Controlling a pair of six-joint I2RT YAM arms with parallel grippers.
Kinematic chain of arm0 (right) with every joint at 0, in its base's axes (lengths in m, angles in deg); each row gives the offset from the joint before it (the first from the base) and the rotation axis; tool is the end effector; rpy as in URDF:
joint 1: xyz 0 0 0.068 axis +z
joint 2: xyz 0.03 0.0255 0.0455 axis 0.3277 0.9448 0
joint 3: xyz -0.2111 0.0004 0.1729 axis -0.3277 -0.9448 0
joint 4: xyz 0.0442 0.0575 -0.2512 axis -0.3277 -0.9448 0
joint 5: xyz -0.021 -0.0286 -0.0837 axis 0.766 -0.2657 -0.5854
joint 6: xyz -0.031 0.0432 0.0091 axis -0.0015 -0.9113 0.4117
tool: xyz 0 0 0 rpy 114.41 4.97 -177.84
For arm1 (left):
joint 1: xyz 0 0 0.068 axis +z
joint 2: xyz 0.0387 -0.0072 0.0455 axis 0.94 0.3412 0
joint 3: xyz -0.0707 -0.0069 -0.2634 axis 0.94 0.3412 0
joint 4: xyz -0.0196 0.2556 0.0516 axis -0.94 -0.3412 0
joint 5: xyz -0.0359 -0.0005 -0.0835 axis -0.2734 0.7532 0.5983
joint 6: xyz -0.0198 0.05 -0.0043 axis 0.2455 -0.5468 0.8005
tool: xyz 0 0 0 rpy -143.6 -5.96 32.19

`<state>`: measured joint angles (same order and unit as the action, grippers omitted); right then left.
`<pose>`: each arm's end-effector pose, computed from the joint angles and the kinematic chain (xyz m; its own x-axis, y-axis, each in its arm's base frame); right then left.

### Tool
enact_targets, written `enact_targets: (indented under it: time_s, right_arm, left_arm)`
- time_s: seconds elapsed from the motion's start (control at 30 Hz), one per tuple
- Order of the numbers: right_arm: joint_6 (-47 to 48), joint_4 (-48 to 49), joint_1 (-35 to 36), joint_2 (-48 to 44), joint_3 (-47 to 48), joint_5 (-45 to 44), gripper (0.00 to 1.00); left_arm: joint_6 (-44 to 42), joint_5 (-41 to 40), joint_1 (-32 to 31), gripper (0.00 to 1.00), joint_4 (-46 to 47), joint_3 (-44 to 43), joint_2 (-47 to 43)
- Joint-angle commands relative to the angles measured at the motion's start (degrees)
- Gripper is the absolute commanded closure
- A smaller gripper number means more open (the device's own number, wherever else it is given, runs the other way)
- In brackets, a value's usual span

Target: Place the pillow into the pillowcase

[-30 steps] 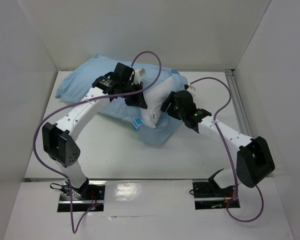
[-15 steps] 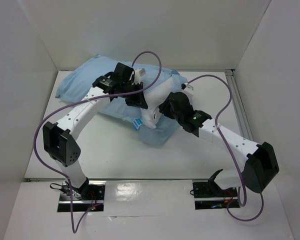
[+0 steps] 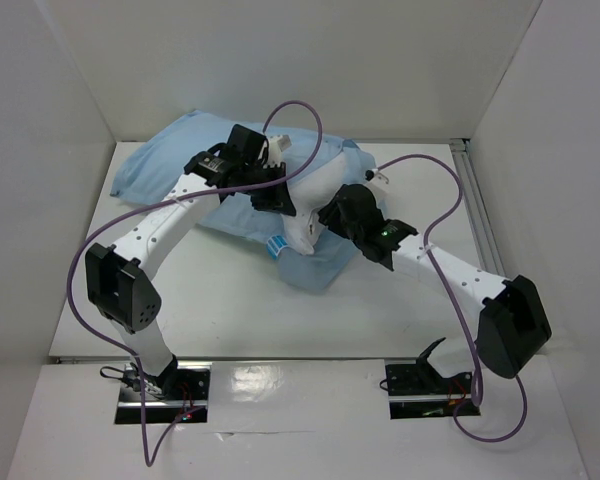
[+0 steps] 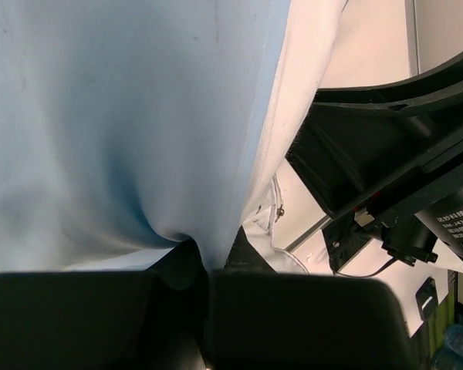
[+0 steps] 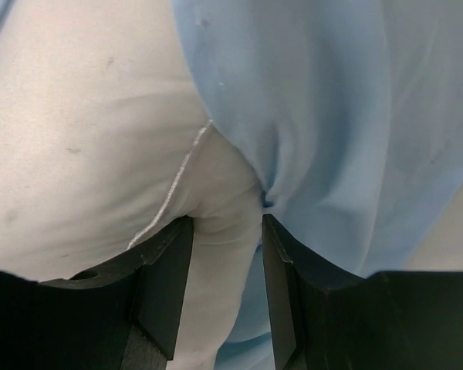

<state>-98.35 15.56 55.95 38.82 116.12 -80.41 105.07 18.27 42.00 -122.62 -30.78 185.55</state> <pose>0.2581 0.1774 0.2821 -0.5179 0.5433 -0.6608 0.1547 0.8192 0.5522 0.3342 -0.1924 0.3579 -0.8569 -0.0477 -0.5133 0.2917 0.7761 -0.5591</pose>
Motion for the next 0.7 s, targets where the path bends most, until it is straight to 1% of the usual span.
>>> enact_targets:
  time_s: [0.0, 0.07, 0.17, 0.23, 0.5, 0.6, 0.67]
  right_arm:
    - [-3.13, -1.11, -0.52, -2.98, -2.04, -6.13, 0.52]
    - [-3.15, 0.12, -0.52, -5.09, -4.24, -6.66, 0.51]
    - [-4.11, -0.40, -0.52, -5.10, -4.25, -7.55, 0.51]
    - [-3.51, -0.92, -0.52, -3.53, -2.94, -7.55, 0.51]
    - [-1.57, 3.72, -0.52, 1.82, -1.17, -4.30, 0.48]
    - [-1.57, 4.95, -0.52, 4.20, -0.04, -4.91, 0.48]
    - [-0.86, 6.44, -2.00, 5.35, -0.03, -4.91, 0.48]
  left_arm:
    - [-0.48, 2.58, 0.90, 1.00, 5.73, -2.64, -1.31]
    - [-0.48, 2.58, 0.90, 1.00, 5.73, -2.64, -1.31]
    - [-0.48, 3.11, 0.90, 1.00, 5.73, -2.64, -1.31]
    - [-0.48, 3.11, 0.90, 1.00, 5.73, -2.64, -1.31]
    - [-0.48, 3.64, 0.90, 1.00, 6.26, -2.64, -1.31]
    - [-0.48, 3.64, 0.90, 1.00, 6.26, -2.64, -1.31]
    - [-0.48, 3.64, 0.90, 1.00, 6.26, -2.64, -1.31]
